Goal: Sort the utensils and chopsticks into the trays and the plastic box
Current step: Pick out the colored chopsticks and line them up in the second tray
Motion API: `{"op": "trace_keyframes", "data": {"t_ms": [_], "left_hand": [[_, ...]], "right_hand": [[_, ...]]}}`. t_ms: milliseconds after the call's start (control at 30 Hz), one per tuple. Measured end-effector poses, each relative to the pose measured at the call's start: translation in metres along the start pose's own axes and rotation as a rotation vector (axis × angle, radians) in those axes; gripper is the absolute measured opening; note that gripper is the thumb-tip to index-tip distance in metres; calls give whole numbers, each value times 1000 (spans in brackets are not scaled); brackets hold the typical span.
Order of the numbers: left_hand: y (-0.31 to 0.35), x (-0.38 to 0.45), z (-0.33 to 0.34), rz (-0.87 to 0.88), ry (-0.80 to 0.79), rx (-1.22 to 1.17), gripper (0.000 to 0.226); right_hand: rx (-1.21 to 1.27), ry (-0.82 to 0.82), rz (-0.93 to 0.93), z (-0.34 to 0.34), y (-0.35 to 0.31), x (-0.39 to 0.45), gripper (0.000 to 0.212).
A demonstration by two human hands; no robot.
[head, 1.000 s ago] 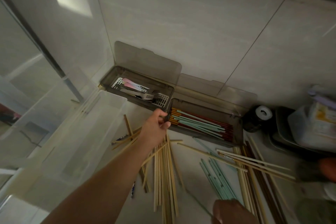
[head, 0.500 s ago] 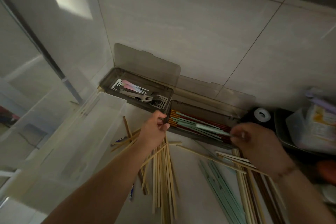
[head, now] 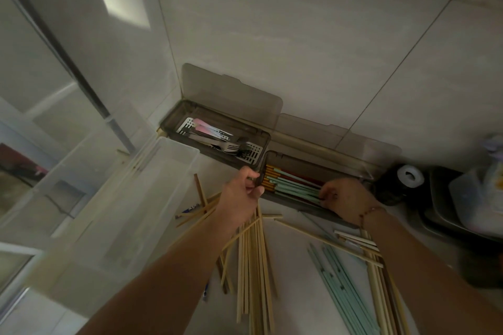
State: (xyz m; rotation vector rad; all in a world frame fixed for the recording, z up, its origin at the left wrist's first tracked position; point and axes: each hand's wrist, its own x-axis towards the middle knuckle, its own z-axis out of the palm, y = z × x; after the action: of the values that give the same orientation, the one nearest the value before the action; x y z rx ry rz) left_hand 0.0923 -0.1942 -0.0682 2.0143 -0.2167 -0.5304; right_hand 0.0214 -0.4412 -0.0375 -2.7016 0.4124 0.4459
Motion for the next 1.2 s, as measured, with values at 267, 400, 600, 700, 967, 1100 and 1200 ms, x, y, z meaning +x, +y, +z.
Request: {"op": "trace_keyframes", "data": {"t_ms": [267, 400, 600, 700, 967, 1100, 1200], "left_hand": [[2, 0, 0, -28, 1, -11, 25], [3, -1, 1, -31, 9, -3, 26], [4, -3, 3, -28, 27, -11, 25], [6, -5, 3, -24, 35, -13, 23], [7, -4, 4, -40, 30, -16, 24], [5, -4, 3, -35, 27, -16, 25], [4, -3, 4, -39, 23, -8, 27]], "right_hand": [[89, 363, -71, 0, 4, -54, 4], [77, 419, -19, 26, 9, -120, 15], [49, -16, 207, 99, 27, -179, 30], [4, -38, 224, 112, 28, -185, 36], [-29, -19, 104, 108, 13, -190, 23], [45, 101, 126, 80, -13, -186, 9], [205, 232, 67, 50, -14, -169, 23]]}}
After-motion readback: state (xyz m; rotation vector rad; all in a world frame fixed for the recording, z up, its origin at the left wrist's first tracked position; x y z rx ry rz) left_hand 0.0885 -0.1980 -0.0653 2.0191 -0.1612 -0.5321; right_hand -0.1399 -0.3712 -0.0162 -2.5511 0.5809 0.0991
